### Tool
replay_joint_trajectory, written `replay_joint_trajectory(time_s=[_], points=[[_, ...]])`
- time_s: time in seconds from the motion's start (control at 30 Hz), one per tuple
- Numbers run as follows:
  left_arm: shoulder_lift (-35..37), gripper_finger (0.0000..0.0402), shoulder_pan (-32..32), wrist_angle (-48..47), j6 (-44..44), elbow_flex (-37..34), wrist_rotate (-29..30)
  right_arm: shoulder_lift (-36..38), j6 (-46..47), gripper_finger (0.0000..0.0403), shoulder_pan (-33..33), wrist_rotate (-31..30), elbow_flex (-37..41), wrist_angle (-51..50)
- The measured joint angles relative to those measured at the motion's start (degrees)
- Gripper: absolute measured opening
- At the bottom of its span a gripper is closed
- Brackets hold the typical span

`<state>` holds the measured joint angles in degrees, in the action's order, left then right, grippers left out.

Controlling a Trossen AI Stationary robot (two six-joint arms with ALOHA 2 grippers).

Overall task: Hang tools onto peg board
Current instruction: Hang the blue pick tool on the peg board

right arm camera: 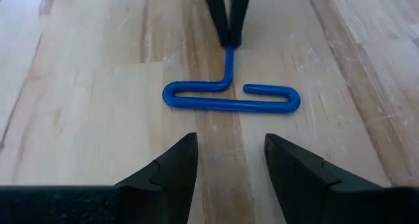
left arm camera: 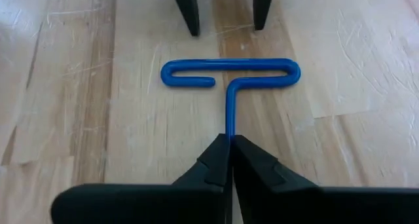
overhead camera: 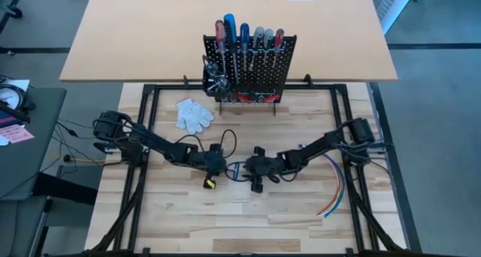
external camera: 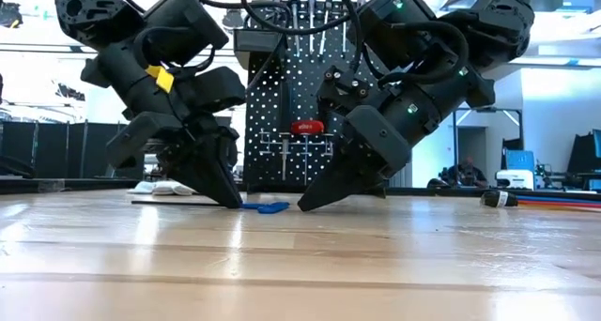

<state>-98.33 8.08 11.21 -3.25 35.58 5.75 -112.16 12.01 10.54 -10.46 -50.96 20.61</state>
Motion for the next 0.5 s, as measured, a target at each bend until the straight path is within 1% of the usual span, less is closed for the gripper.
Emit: replay_joint_trajectory(time_s=[0.1, 0.2, 0.5], points=[[0.41, 0.0006, 0.0, 0.13, -0.17, -0.1, -0.01, 1.15, -2.0, 0.0186, 0.55, -0.1, 0.07, 0.03], [1.37, 0.0003, 0.23, 0.46, -0.2, -0.12, -0.01, 2.39, -3.62, 0.0186, 1.42, -1.47, 0.02, 0.69], [5.45, 0.0, 1.72, 0.04, -0.2, -0.44, -0.29, 2.41, -7.5, 0.0186, 2.99, -1.95, 0.02, 2.16]])
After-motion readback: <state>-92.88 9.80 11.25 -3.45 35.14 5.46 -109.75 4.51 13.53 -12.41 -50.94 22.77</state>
